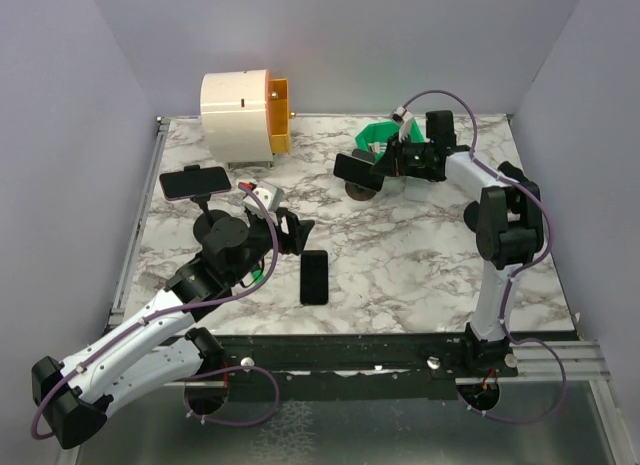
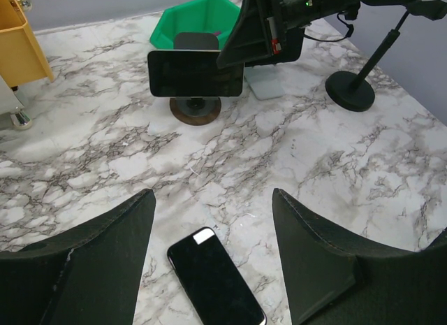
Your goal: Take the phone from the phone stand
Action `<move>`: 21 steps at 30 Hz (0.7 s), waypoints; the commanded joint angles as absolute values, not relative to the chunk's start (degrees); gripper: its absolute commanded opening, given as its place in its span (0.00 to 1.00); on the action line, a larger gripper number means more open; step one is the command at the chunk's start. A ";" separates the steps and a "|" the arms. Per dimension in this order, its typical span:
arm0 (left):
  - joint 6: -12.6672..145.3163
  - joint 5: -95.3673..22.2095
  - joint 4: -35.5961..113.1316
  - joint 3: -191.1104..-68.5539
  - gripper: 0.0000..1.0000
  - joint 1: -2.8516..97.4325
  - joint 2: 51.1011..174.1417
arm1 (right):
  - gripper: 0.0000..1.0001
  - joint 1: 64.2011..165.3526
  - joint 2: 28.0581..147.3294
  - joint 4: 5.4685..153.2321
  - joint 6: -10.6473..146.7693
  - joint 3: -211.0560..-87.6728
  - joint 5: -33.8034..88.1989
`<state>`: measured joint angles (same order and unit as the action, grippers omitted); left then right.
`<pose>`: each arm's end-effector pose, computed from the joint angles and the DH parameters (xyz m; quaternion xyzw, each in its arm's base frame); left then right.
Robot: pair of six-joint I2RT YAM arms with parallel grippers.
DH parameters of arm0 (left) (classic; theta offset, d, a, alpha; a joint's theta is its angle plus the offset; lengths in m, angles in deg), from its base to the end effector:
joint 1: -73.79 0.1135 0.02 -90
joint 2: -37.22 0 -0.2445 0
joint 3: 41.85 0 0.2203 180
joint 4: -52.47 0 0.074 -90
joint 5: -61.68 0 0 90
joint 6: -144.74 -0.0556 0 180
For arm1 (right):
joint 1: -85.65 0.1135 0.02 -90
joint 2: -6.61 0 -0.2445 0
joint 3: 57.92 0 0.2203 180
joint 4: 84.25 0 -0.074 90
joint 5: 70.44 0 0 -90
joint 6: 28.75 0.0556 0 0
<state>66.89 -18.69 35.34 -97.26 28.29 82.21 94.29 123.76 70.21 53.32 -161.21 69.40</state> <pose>0.1410 -0.1302 0.3111 0.1602 0.7293 -0.2643 0.6104 0.4191 0.1067 0.2086 -0.2963 0.7854 0.3833 0.3852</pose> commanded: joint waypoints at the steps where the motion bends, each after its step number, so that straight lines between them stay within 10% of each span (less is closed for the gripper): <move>1: 66.17 -19.09 36.46 -96.95 0.69 28.14 81.39 | 0.00 94.35 120.33 71.41 52.72 -160.14 67.32; 21: 66.17 -19.18 36.40 -97.06 0.69 28.14 81.37 | 0.00 90.94 115.47 86.18 65.99 -152.67 72.53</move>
